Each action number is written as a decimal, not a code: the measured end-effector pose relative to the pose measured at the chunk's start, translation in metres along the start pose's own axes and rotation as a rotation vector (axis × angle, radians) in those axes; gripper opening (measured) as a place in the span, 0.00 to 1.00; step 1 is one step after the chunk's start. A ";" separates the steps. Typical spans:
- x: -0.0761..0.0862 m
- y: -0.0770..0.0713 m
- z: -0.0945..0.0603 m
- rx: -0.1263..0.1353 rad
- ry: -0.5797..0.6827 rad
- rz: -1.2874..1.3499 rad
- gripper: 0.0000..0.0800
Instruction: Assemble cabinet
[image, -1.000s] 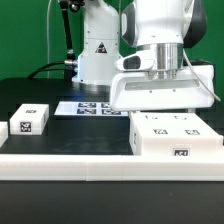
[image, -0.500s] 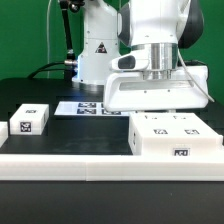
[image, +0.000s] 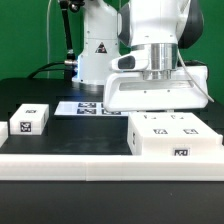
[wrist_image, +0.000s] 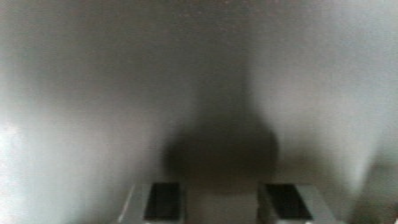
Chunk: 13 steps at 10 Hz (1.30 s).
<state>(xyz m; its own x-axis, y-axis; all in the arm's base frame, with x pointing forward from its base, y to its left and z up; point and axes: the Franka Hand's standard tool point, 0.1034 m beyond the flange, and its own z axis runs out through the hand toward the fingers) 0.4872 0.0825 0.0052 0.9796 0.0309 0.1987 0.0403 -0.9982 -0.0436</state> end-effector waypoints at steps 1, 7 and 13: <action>0.000 0.000 0.000 0.000 0.000 0.000 0.24; 0.008 0.000 -0.038 0.006 -0.031 -0.025 0.24; 0.003 0.002 -0.034 0.005 -0.043 -0.049 0.24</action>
Offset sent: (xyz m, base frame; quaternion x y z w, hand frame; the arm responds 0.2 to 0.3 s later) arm -0.0128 0.0067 0.0312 0.0032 -0.0269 -0.0092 0.9996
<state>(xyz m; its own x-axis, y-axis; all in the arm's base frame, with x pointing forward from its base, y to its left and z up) 0.4839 0.0788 0.0389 0.9839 0.0822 0.1584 0.0896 -0.9952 -0.0399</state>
